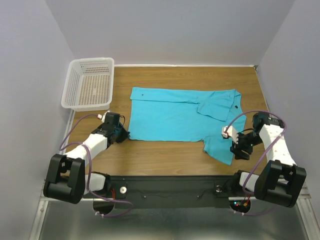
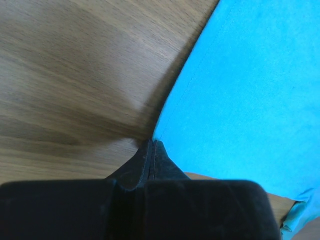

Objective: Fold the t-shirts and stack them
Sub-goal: Fold the tshirt

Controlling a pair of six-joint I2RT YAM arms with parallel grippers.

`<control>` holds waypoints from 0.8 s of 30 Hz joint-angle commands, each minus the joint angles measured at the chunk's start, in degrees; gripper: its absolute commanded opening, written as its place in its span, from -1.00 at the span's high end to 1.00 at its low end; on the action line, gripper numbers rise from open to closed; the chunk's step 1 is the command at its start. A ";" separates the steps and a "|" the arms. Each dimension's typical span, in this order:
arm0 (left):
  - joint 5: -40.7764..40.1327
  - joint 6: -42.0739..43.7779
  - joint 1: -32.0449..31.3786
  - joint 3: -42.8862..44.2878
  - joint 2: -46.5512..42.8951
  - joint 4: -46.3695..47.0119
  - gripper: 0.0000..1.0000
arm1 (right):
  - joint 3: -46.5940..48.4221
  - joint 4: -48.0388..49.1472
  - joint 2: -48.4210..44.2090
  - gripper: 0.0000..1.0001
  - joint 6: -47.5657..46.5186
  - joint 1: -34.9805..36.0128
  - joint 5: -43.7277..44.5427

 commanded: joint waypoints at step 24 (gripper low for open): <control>4.13 0.66 -0.39 -3.15 -2.51 0.64 1.00 | -4.09 4.25 0.33 -0.12 16.11 25.63 12.05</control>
